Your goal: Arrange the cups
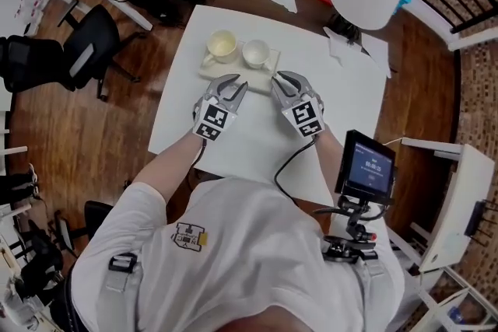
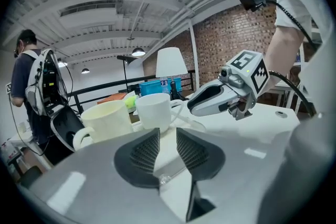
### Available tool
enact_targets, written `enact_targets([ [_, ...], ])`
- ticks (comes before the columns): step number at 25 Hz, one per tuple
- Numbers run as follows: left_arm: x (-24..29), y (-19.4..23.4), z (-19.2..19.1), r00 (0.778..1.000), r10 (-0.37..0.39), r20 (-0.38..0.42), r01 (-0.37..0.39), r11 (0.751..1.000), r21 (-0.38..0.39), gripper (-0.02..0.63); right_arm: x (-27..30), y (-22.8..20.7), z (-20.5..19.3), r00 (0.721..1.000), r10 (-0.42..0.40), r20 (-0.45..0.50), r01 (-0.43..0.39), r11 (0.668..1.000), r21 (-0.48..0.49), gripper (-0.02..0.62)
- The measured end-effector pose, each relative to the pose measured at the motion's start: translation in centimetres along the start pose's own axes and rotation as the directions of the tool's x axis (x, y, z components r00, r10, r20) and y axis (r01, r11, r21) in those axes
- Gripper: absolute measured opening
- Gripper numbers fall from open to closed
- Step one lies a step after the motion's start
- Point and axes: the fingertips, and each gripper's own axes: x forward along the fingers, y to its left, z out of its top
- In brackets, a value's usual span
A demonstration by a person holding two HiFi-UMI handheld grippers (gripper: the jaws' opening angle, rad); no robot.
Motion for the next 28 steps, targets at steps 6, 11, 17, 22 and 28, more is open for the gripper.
enact_targets([
  [6, -4.0, -4.2, -1.5, 1.0, -0.031, 0.0, 0.031, 0.999, -0.032, 0.091, -4.3, 2.9, -0.6, 0.999, -0.041, 0.0, 0.041, 0.998, 0.042, 0.06],
  [11, -7.8, -10.4, -4.1, 0.995, -0.094, -0.023, 0.092, 0.994, -0.063, 0.091, -8.5, 7.8, -3.4, 0.998, -0.052, -0.02, 0.053, 0.997, 0.048, 0.034],
  [17, -12.7, -14.3, -8.7, 0.979, -0.197, -0.058, 0.195, 0.98, -0.048, 0.091, -11.6, 15.0, -6.5, 0.991, -0.092, -0.092, 0.101, 0.99, 0.1, 0.015],
  [22, -15.6, -15.7, -11.9, 0.956, -0.283, -0.082, 0.283, 0.959, -0.01, 0.091, -12.9, 20.4, -7.6, 0.982, -0.121, -0.144, 0.142, 0.979, 0.145, 0.005],
  [28, -21.5, -14.3, -14.0, 0.938, -0.345, -0.047, 0.344, 0.939, -0.025, 0.091, -13.1, 27.8, -5.8, 0.962, -0.185, -0.202, 0.219, 0.962, 0.163, 0.001],
])
